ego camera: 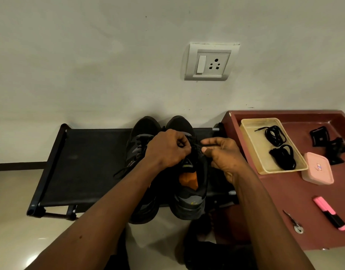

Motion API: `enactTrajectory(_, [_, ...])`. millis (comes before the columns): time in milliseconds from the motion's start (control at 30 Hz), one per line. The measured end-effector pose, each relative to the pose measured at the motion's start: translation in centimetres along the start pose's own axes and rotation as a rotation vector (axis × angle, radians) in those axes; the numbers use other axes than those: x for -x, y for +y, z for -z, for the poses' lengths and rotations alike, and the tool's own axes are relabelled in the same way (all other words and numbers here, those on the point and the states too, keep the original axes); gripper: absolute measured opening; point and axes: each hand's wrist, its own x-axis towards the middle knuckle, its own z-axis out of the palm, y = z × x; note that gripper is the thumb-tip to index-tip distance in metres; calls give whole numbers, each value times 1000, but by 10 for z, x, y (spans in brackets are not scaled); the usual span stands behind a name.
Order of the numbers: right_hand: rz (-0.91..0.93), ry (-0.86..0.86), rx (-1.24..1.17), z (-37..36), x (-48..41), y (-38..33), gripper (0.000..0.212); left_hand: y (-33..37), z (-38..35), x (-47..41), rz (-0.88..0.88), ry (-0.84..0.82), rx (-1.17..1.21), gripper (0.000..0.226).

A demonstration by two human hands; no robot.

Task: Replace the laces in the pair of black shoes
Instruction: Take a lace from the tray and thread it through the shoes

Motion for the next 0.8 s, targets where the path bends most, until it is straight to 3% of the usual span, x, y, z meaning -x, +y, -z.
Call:
enactTrajectory(200, [12, -16, 18, 0, 2, -3, 18, 3, 0, 1, -45, -3, -29, 7])
enactTrajectory(400, [-3, -148, 37, 5, 5, -6, 9, 5, -4, 1, -45, 33, -70, 15])
enactTrajectory(500, [-13, -210, 8, 7, 5, -7, 14, 3, -5, 2, -52, 23, -54, 12])
enactTrajectory(800, [67, -59, 99, -6, 5, -8, 16, -2, -1, 2, -83, -7, -15, 4])
